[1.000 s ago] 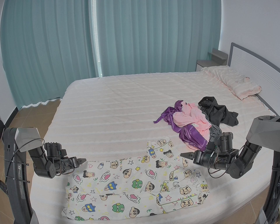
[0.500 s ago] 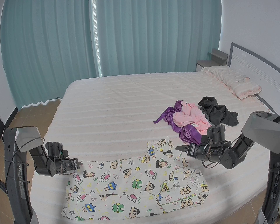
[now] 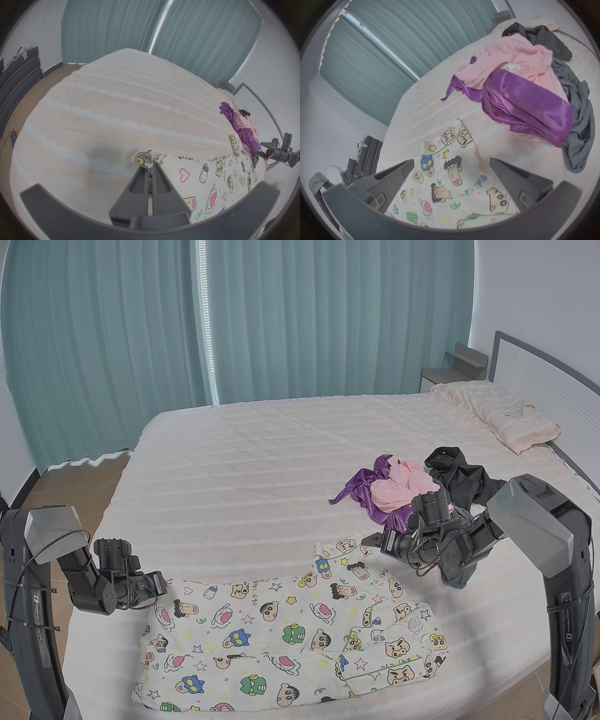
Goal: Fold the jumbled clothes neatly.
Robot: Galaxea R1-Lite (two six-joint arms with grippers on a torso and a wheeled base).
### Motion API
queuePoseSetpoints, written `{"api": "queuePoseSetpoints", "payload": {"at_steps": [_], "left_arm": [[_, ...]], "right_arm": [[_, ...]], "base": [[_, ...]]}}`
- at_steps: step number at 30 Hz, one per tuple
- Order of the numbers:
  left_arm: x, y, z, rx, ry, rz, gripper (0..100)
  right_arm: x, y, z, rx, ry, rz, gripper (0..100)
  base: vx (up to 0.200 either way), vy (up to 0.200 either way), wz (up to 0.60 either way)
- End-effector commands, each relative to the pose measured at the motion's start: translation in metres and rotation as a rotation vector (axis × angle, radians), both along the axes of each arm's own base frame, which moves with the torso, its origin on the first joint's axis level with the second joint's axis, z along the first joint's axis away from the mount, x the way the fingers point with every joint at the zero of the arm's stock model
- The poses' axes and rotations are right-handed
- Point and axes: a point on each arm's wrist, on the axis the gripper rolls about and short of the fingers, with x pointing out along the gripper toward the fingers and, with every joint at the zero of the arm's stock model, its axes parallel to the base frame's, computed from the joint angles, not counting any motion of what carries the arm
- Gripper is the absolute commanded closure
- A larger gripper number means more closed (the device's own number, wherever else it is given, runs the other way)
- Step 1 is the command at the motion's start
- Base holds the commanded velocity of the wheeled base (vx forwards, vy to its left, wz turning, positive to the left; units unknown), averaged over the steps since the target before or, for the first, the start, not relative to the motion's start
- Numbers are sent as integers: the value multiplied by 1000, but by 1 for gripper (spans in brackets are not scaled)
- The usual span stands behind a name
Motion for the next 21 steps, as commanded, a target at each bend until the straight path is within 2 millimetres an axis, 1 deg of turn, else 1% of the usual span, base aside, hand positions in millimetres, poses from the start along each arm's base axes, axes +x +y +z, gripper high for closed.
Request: {"api": "queuePoseSetpoints", "payload": {"at_steps": [1,4,7,8,9,14,16,20,21], "left_arm": [[-3,-12,10,9,-10,1,100],[-2,-15,9,9,-7,-6,100],[-2,-15,9,8,-10,-8,100],[-2,-15,9,8,-10,-8,100],[-2,-16,9,8,-8,-11,100],[0,-16,10,9,-16,-11,100],[0,-16,10,9,-14,-11,100],[-1,-16,9,9,-13,-11,100],[-1,-16,9,9,-13,-11,100]], "right_arm": [[27,10,-34,-41,64,-21,0],[31,22,-40,-64,92,-13,0],[38,26,-49,-90,104,-26,0],[38,26,-49,-90,104,-26,0],[41,30,-52,-99,117,-21,0],[49,35,-51,-102,130,-15,0],[46,36,-57,-111,166,-7,0],[36,35,-77,-150,281,1,0],[34,36,-79,-158,297,6,0]], "base": [[0,0,0],[0,0,0],[0,0,0],[0,0,0],[0,0,0],[0,0,0],[0,0,0],[0,0,0],[0,0,0]]}}
